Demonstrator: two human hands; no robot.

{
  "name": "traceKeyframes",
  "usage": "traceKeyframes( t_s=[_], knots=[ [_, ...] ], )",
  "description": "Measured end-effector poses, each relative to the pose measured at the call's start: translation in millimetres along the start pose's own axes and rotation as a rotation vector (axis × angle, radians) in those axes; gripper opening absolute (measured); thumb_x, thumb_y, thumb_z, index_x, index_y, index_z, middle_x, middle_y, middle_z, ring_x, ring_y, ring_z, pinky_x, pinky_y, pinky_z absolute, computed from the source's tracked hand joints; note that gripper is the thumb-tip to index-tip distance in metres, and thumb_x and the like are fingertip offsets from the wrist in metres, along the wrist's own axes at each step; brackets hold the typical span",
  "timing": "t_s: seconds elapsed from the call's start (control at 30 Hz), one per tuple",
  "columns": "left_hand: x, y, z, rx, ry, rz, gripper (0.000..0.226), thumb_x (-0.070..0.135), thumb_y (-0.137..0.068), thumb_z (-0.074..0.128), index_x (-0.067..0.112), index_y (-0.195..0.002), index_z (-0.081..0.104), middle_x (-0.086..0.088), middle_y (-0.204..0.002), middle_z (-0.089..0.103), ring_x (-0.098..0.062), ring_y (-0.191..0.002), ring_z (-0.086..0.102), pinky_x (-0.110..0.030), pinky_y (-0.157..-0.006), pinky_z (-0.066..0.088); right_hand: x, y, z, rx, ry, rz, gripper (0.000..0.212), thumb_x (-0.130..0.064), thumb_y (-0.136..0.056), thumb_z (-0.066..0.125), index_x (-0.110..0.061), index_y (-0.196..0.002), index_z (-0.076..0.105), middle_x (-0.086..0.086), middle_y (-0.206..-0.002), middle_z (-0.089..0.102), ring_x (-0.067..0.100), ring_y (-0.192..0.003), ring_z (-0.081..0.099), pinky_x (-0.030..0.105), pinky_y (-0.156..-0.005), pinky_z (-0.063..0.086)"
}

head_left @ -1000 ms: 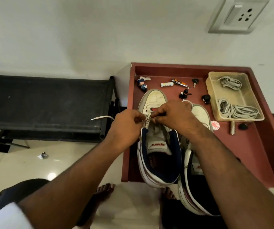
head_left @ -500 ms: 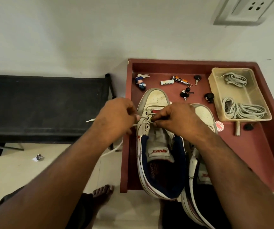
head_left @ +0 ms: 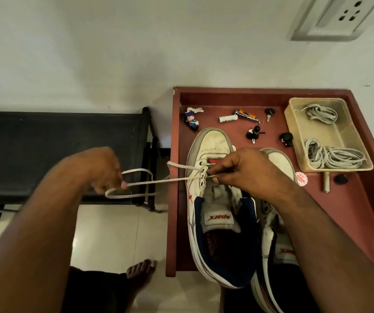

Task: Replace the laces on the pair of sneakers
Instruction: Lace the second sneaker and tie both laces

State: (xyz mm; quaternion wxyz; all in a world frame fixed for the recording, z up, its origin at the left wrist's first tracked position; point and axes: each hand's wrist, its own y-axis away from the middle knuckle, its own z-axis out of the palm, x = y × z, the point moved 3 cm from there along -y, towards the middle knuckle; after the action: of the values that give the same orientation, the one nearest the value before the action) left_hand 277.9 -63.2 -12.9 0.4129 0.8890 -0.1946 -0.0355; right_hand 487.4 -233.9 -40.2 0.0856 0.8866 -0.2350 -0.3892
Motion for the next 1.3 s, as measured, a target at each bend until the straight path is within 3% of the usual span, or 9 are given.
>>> traceKeyframes(
  t_s=[0.2,0.33,0.5,0.67,0.87,1.03,1.1,1.17,1.3],
  knots=[
    [81,12,29,0.190,0.050,0.506,0.018,0.040,-0.083,0.073,0.032,-0.099,0.071,0.009,-0.117,0.055,-0.011,-0.114,0.051,-0.030,-0.095,0.044,-4,2,1,0.016,0.056,-0.018,0.018,-0.026,-0.077,0.080,-0.039,-0.087,0.075,-0.027,-0.078,0.068,-0.004,-0.090,0.062,0.053,-0.107,0.036],
    [96,8,36,0.297,-0.171,0.558,0.024,0.042,-0.083,0.071,0.038,-0.107,0.071,0.006,-0.160,0.018,-0.023,-0.149,0.003,-0.048,-0.120,0.007,-8,3,0,0.022,0.077,-0.040,0.017,-0.023,-0.078,0.079,-0.034,-0.090,0.077,-0.020,-0.086,0.072,-0.003,-0.089,0.062,0.050,-0.107,0.038],
    [65,2,18,0.210,-0.246,0.437,0.006,0.039,-0.081,0.074,0.038,-0.083,0.069,0.013,-0.162,0.014,-0.025,-0.150,-0.009,-0.057,-0.119,-0.006,-8,5,-6,-0.051,0.038,-0.032,0.026,-0.018,-0.079,0.077,-0.034,-0.099,0.075,-0.024,-0.098,0.070,-0.007,-0.096,0.061,0.047,-0.105,0.043],
    [41,4,17,0.014,-0.253,0.332,0.009,0.038,-0.083,0.072,0.041,-0.077,0.065,0.013,-0.162,0.013,-0.027,-0.150,-0.013,-0.060,-0.117,-0.008,-10,11,-6,-0.063,-0.087,-0.065,0.034,-0.013,-0.079,0.077,-0.029,-0.109,0.073,-0.021,-0.098,0.068,-0.010,-0.091,0.062,0.011,-0.080,0.050],
    [68,2,14,0.248,0.019,0.495,0.032,0.031,-0.086,0.071,0.040,-0.116,0.061,0.004,-0.157,0.026,-0.027,-0.150,0.010,-0.058,-0.120,0.011,-13,18,-23,0.044,-0.036,0.020,0.023,-0.035,-0.071,0.083,-0.023,-0.086,0.070,-0.006,-0.085,0.065,0.010,-0.079,0.062,0.029,-0.071,0.053],
    [72,-2,27,0.159,-0.145,0.439,0.016,0.043,-0.091,0.061,0.036,-0.078,0.059,0.007,-0.163,0.013,-0.030,-0.151,-0.008,-0.060,-0.119,-0.004,-13,14,-13,-0.088,-0.017,0.041,0.015,-0.022,-0.078,0.080,-0.021,-0.086,0.068,-0.008,-0.080,0.066,0.001,-0.064,0.061,0.017,-0.058,0.049],
    [67,3,20,0.085,0.098,0.477,0.029,0.046,-0.090,0.061,0.023,-0.072,0.065,0.009,-0.154,0.037,-0.024,-0.148,0.021,-0.054,-0.121,0.011,-11,13,-16,-0.082,-0.050,0.059,0.012,-0.018,-0.079,0.079,-0.021,-0.083,0.069,-0.008,-0.077,0.067,-0.001,-0.062,0.062,0.016,-0.058,0.050],
    [65,17,11,-0.112,0.481,0.535,0.034,0.040,-0.085,0.065,0.008,-0.075,0.071,0.011,-0.132,0.060,-0.004,-0.126,0.051,-0.028,-0.102,0.041,-14,15,-18,-0.077,-0.088,0.056,0.007,-0.018,-0.080,0.078,-0.019,-0.081,0.071,-0.008,-0.075,0.069,-0.005,-0.061,0.062,0.016,-0.059,0.049],
    [77,52,-6,-0.219,0.853,0.797,0.015,0.026,-0.071,0.075,0.017,-0.082,0.080,0.017,-0.133,0.061,0.014,-0.131,0.039,-0.017,-0.100,0.032,-32,22,-17,-0.169,-0.343,-0.053,0.007,-0.023,-0.081,0.076,-0.023,-0.088,0.077,-0.009,-0.086,0.075,0.003,-0.084,0.069,0.029,-0.085,0.053]
  ],
)
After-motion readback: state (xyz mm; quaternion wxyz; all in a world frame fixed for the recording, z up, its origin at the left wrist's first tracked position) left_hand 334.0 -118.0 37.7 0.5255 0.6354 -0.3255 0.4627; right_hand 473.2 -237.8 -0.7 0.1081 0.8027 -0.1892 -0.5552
